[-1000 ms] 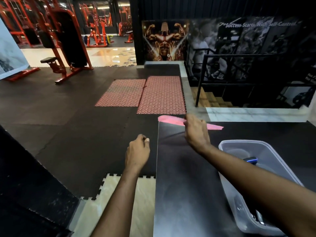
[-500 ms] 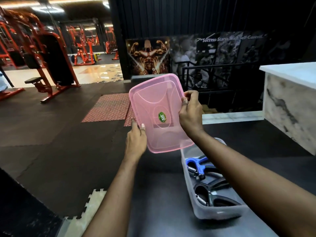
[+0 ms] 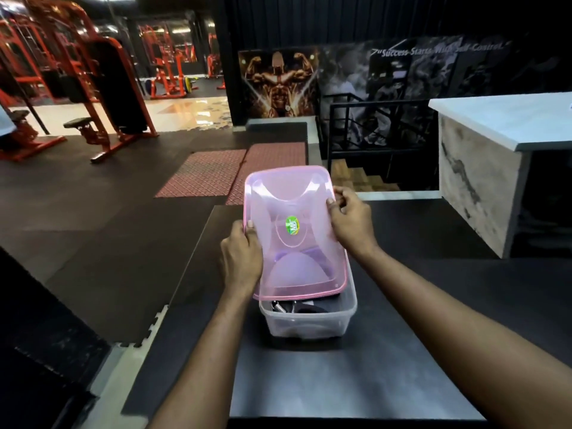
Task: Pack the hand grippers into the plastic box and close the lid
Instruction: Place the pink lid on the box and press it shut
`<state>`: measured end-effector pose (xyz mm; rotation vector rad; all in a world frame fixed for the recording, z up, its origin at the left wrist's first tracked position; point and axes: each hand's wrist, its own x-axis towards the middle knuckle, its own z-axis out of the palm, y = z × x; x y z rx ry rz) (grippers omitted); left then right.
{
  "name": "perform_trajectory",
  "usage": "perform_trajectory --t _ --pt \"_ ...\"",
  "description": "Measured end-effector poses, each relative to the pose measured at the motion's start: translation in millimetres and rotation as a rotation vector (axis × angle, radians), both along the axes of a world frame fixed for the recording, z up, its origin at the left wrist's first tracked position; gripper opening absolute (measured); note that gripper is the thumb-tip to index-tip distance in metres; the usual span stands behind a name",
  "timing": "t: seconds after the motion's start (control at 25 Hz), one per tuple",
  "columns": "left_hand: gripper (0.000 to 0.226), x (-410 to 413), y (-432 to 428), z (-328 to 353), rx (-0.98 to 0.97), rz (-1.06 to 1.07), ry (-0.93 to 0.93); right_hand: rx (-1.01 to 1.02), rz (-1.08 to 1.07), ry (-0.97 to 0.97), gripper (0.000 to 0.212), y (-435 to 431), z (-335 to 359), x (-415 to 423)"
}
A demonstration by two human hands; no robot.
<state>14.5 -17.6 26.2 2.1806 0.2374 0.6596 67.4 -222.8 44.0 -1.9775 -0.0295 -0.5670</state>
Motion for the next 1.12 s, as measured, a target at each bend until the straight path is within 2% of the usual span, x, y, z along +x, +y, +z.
perform_trajectory --t 0.12,0.44,0.8,1.12 --pt "0.038 -12 -13 -16 0.038 0.0 0.121 -0.035 -0.048 0.08 0.029 -12 -18 -16" --pt "0.026 -10 -18 -23 0.231 -0.038 0.218 -0.196 -0.174 0.249 0.026 -19 -57 -37" --pt "0.022 6 -6 -36 0.162 -0.086 0.268 -0.41 -0.221 0.32 0.037 -2 -60 -28" --pt "0.022 22 -2 -38 0.167 -0.116 0.346 -0.457 -0.205 0.379 0.042 -2 -62 -18"
